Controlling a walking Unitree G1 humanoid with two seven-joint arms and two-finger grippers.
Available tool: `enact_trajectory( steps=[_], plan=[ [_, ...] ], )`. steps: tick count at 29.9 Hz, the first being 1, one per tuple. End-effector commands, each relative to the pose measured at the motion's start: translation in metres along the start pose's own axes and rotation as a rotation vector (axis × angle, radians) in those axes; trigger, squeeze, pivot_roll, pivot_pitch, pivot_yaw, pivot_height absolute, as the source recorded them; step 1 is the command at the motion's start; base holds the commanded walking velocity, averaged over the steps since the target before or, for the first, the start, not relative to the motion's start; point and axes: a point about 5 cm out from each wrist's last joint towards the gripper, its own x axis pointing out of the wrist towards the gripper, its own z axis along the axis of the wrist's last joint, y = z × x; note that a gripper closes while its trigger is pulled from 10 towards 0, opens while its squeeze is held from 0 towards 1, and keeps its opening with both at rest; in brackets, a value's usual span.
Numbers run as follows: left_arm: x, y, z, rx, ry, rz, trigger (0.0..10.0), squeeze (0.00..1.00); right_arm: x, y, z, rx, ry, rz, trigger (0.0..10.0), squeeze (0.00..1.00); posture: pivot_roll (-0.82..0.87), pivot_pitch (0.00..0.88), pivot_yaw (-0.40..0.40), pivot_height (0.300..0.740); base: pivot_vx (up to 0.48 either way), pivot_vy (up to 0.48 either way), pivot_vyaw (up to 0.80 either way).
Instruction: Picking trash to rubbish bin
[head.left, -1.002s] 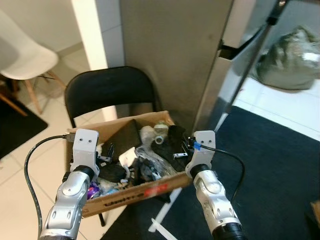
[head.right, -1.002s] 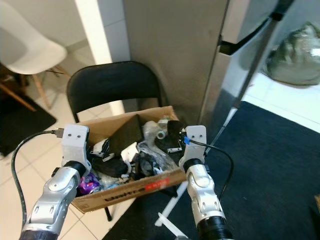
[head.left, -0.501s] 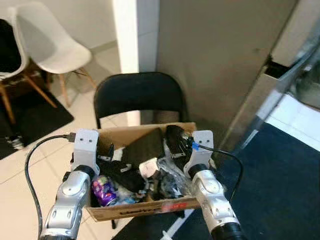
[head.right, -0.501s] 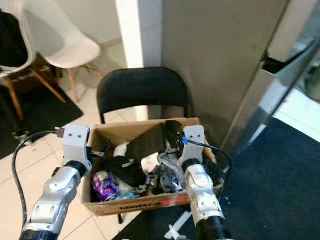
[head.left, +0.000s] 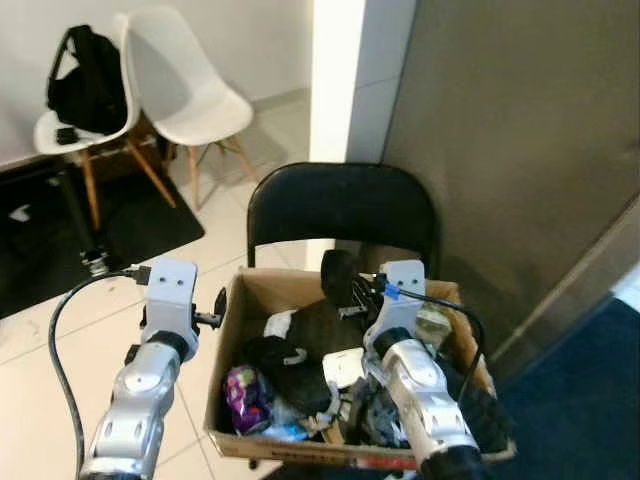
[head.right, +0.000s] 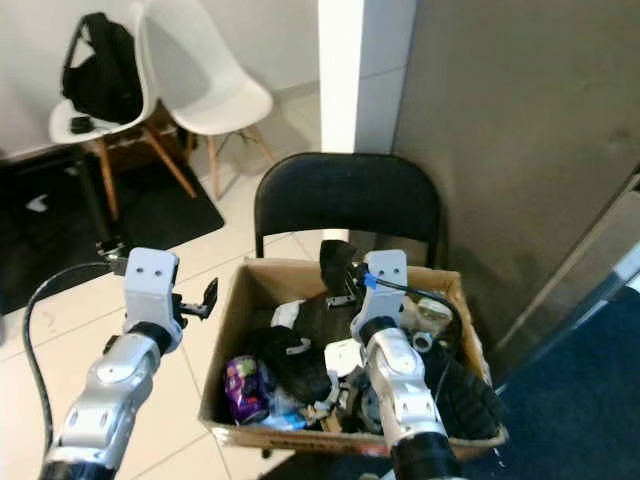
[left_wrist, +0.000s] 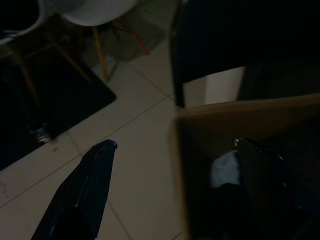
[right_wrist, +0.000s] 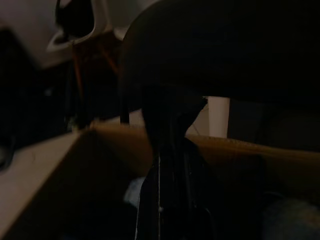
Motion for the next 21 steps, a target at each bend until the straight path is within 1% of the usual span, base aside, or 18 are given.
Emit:
enact_trajectory(
  steps=[1,2,3,4,5,6,7,8,9,10,11,12,13,16,21],
  plan=[
    [-0.001,-0.003,-0.009,0.030,0.036,-0.027,10.0,0.00,-0.003,0.007,-0.008,-0.019,0.041,0.077,10.0,0.00,0.00,0.080,-0.008,0.740,0.000,0.000,0.00],
    [-0.002,-0.007,-0.011,0.100,0.043,-0.087,10.0,0.00,-0.003,0.011,-0.014,-0.063,0.081,0.138,10.0,0.00,-0.01,0.086,-0.007,0.740,0.000,0.000,0.00],
    [-0.002,-0.009,-0.012,0.137,0.043,-0.118,10.0,0.00,-0.003,0.012,-0.015,-0.078,0.094,0.151,10.0,0.00,-0.01,0.086,-0.007,0.740,0.000,0.000,0.00],
    [-0.004,-0.015,-0.012,0.192,0.033,-0.198,10.0,0.00,-0.002,0.014,-0.017,-0.095,0.106,0.168,10.0,0.00,-0.01,0.090,-0.010,0.740,0.000,0.000,0.00],
    [-0.004,-0.015,-0.012,0.192,0.033,-0.198,10.0,0.00,-0.002,0.014,-0.017,-0.095,0.106,0.168,10.0,0.00,-0.01,0.090,-0.010,0.740,0.000,0.000,0.00],
    [-0.007,-0.021,-0.013,0.232,0.021,-0.295,10.0,0.00,-0.001,0.015,-0.019,-0.099,0.121,0.181,10.0,0.00,0.00,0.088,-0.012,0.740,0.000,0.000,0.00],
    [-0.010,-0.025,-0.013,0.251,0.014,-0.358,10.0,0.00,0.000,0.016,-0.021,-0.100,0.131,0.188,10.0,0.00,0.00,0.088,-0.008,0.740,0.000,0.000,0.00],
    [-0.010,-0.025,-0.013,0.251,0.014,-0.358,10.0,0.00,0.000,0.016,-0.021,-0.100,0.131,0.188,10.0,0.00,0.00,0.088,-0.008,0.740,0.000,0.000,0.00],
    [-0.013,-0.026,-0.014,0.248,0.017,-0.400,10.0,0.00,0.001,0.015,-0.023,-0.107,0.144,0.191,10.0,0.00,0.00,0.094,-0.006,0.740,0.000,0.000,0.00],
    [-0.017,-0.027,-0.014,0.216,0.017,-0.437,10.0,0.00,0.002,0.013,-0.026,-0.125,0.162,0.187,10.0,0.00,0.00,0.094,-0.006,0.740,0.000,0.000,0.00],
    [-0.017,-0.027,-0.014,0.216,0.017,-0.437,10.0,0.00,0.002,0.013,-0.026,-0.125,0.162,0.187,10.0,0.00,0.00,0.094,-0.006,0.740,0.000,0.000,0.00],
    [-0.022,-0.030,-0.013,0.162,0.017,-0.492,10.0,0.00,0.003,0.010,-0.030,-0.129,0.186,0.183,10.0,0.00,0.01,0.098,-0.017,0.740,0.000,0.000,0.00],
    [-0.025,-0.031,-0.011,0.133,0.015,-0.522,10.0,0.00,0.004,0.010,-0.031,-0.127,0.194,0.187,10.0,0.00,0.01,0.097,-0.015,0.740,0.000,0.000,0.00],
    [-0.029,-0.032,-0.011,0.108,0.014,-0.547,10.0,0.00,0.004,0.010,-0.032,-0.130,0.203,0.199,10.0,0.00,0.01,0.103,-0.015,0.740,0.000,0.000,0.00],
    [-0.031,-0.029,-0.010,0.104,0.013,-0.558,10.0,0.00,0.007,0.014,-0.031,-0.137,0.209,0.236,10.0,0.00,0.01,0.104,-0.020,0.740,0.000,0.000,0.00]
  ],
)
